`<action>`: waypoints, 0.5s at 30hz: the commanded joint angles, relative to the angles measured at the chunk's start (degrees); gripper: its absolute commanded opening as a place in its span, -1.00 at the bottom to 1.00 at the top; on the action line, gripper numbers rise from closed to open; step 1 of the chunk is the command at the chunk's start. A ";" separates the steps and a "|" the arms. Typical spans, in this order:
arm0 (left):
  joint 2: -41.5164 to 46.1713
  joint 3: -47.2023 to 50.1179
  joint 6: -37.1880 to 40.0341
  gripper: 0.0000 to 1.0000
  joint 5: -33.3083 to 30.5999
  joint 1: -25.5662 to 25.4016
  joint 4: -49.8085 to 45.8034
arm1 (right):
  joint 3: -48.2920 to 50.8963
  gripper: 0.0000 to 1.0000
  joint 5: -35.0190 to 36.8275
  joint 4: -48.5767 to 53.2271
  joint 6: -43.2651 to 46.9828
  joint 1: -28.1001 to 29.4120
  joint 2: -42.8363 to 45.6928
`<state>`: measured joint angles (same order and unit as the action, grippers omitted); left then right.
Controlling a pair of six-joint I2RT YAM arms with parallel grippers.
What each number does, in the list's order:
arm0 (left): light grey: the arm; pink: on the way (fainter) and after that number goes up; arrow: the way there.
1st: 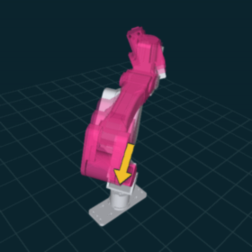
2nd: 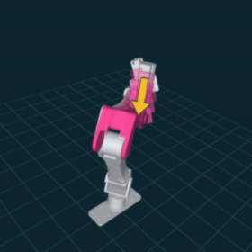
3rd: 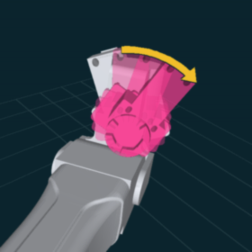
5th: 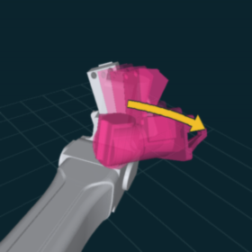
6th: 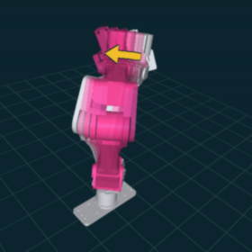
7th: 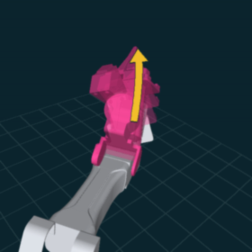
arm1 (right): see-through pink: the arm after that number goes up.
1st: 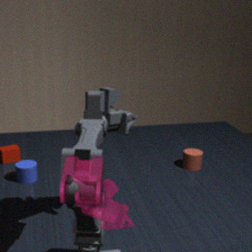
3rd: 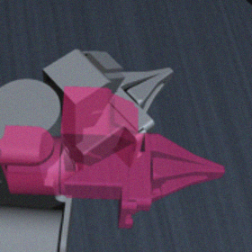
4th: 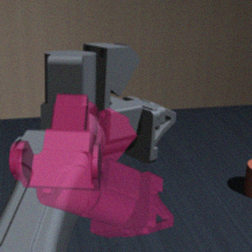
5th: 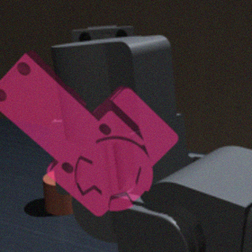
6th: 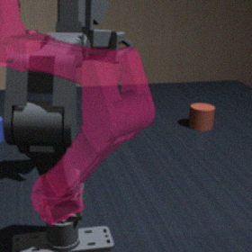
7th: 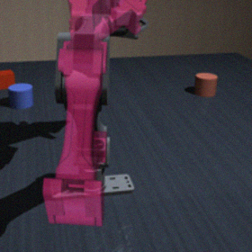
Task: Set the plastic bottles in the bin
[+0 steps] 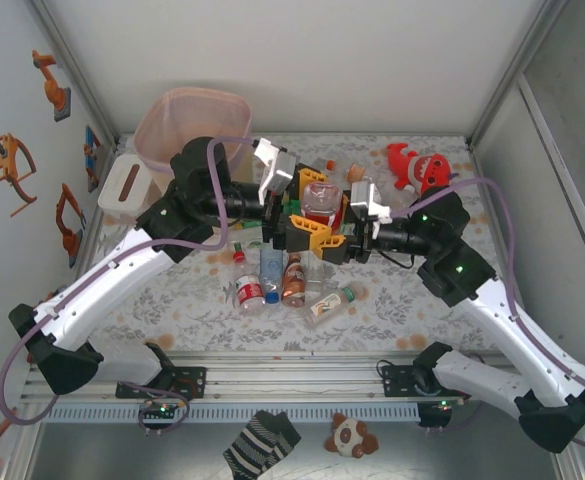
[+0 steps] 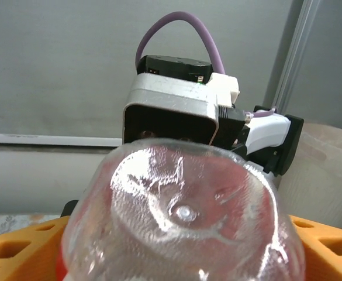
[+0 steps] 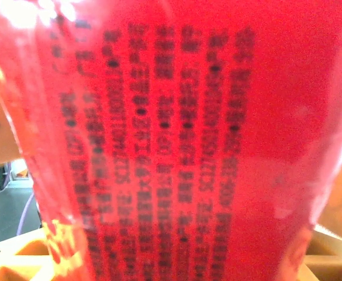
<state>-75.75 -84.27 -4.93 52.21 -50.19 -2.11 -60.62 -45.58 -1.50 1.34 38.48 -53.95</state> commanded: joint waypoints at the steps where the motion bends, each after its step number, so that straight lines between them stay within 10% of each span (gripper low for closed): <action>1: 0.22 -1.86 1.63 0.46 0.35 -0.22 2.21 | -0.30 -0.14 1.94 -5.68 -1.28 0.97 0.15; 15: 1.46 -0.89 2.73 -0.04 -0.09 -0.17 3.14 | 0.95 -0.12 6.02 -8.21 -3.90 2.83 0.32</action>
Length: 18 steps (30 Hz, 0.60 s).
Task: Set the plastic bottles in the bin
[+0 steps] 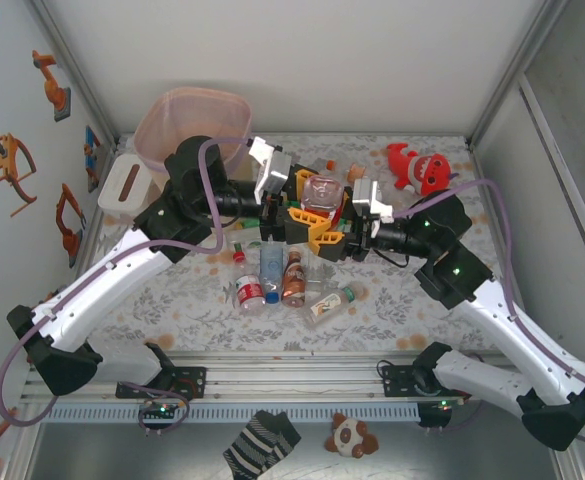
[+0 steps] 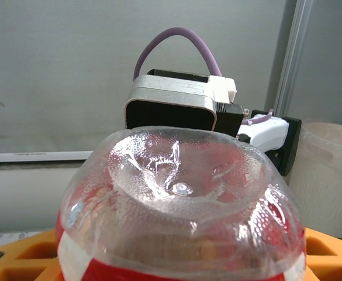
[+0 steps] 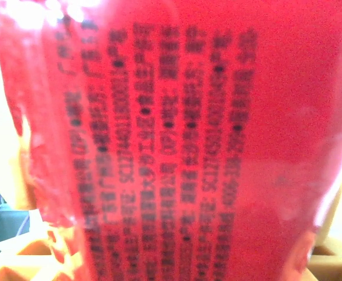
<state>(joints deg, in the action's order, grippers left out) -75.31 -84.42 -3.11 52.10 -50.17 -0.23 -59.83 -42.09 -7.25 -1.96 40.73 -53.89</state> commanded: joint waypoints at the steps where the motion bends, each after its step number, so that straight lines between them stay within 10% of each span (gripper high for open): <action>1: 1.12 -0.73 0.98 -0.05 -0.05 -0.25 1.23 | 0.07 -0.08 2.75 -2.10 -0.67 0.66 0.32; 8: 2.00 -0.49 2.41 -0.06 -1.41 -0.16 0.14 | 0.23 0.45 5.48 0.29 -0.74 0.93 0.80; 18: 3.06 -0.86 4.69 -0.06 -3.21 0.03 -2.34 | 2.94 0.53 10.11 4.76 -0.60 1.11 4.42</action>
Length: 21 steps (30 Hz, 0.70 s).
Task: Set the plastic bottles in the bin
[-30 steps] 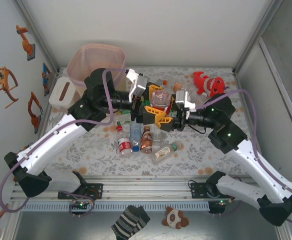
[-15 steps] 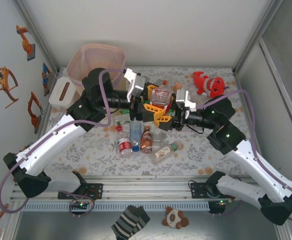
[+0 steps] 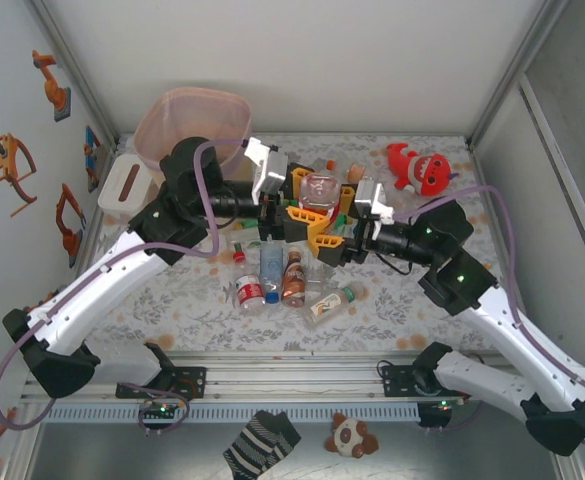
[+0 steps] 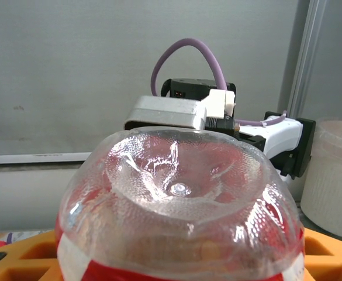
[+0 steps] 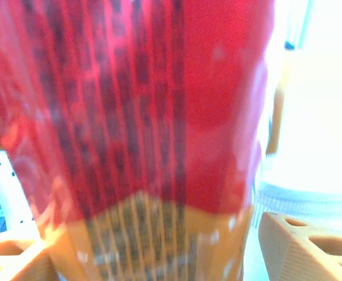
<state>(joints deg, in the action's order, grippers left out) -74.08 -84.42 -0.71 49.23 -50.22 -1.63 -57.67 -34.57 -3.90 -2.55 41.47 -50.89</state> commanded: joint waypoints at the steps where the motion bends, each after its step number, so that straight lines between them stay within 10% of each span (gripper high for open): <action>1: 1.81 -0.99 2.73 -0.06 -0.82 0.14 -1.48 | 1.01 0.52 3.24 2.03 -0.04 0.36 1.83; 11: 1.95 -3.54 6.18 -0.12 -14.42 2.34 -10.25 | 3.85 0.52 12.86 6.97 0.17 0.37 6.65; 21: -0.24 -10.44 6.89 -0.15 -42.12 9.75 -21.75 | 3.01 0.51 15.67 9.79 -0.18 0.39 7.07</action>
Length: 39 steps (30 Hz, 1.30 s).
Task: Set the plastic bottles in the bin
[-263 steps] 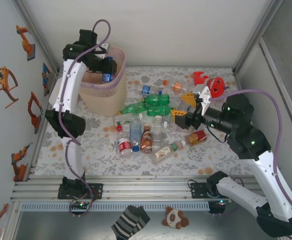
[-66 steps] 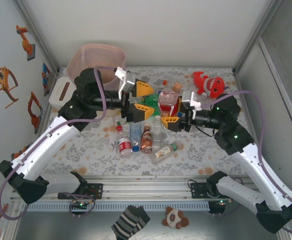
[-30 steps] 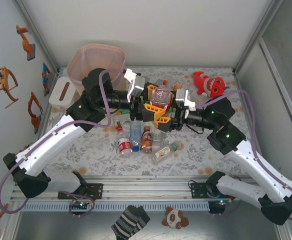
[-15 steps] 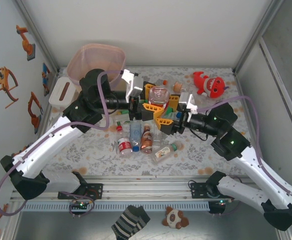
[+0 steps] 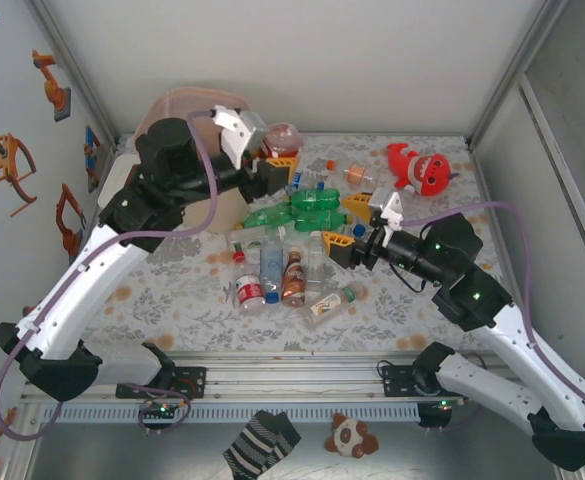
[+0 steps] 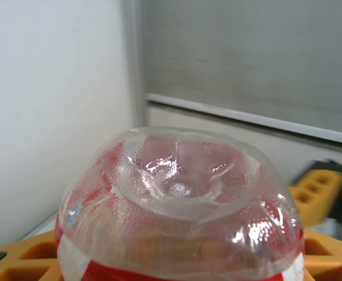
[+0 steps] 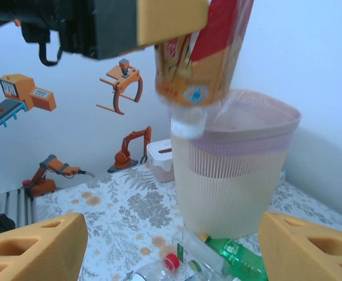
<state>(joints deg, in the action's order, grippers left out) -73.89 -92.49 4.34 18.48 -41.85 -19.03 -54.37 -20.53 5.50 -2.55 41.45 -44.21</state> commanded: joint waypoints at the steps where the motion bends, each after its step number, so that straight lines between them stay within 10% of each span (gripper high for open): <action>1: -0.88 -3.20 1.76 -0.15 -14.14 2.41 -5.54 | -0.43 0.51 1.72 0.26 -0.21 0.39 0.30; 20: -18.95 -16.67 1.42 -0.19 -20.72 25.16 -15.86 | -3.06 0.46 1.20 0.73 -1.83 0.65 -2.02; 39: -49.80 -39.96 4.44 -0.32 -27.43 30.06 -27.65 | -2.06 0.45 5.67 5.30 -1.50 1.06 2.72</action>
<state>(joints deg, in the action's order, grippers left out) -122.08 -129.32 6.98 -5.74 -11.90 -42.98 -55.29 -16.58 10.31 -3.66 41.89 -42.50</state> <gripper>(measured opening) 0.553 0.724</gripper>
